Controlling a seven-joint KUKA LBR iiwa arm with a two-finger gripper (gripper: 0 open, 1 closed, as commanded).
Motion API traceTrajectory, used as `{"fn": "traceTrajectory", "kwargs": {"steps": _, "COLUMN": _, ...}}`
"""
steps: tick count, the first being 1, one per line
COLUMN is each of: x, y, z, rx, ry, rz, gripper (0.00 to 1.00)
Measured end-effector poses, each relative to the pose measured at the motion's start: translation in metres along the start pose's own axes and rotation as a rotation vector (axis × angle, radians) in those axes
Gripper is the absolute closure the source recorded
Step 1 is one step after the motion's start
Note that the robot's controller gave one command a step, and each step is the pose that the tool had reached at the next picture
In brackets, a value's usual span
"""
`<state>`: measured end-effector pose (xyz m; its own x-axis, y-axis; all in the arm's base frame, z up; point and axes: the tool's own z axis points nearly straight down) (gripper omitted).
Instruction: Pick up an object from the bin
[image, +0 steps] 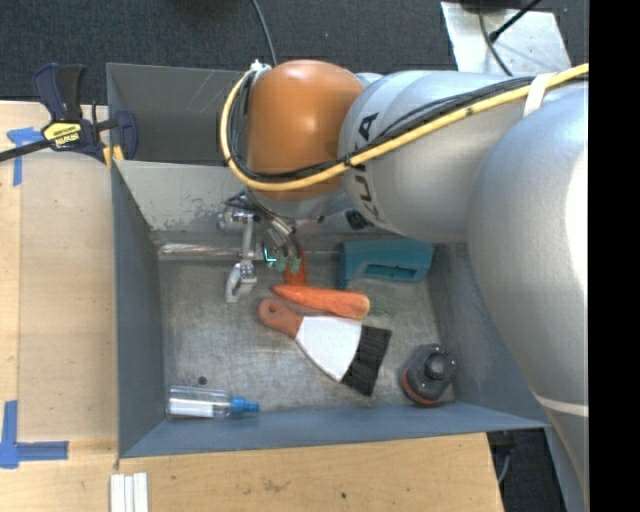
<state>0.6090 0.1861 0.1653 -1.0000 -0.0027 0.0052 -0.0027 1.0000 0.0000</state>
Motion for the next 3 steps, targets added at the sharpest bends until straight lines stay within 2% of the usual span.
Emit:
{"fn": "traceTrajectory", "kwargs": {"steps": 1, "x": -0.002, "y": -0.001, "z": -0.005, "rx": -0.002, "ry": -0.008, "rz": 0.002, "gripper": 0.00}}
{"fn": "traceTrajectory", "kwargs": {"steps": 2, "x": -0.002, "y": -0.001, "z": -0.005, "rx": -0.001, "ry": -0.008, "rz": 0.000, "gripper": 0.00}}
{"fn": "traceTrajectory", "kwargs": {"steps": 3, "x": -0.008, "y": -0.013, "z": 0.028, "rx": -0.002, "ry": -0.011, "rz": 0.069, "gripper": 0.00}}
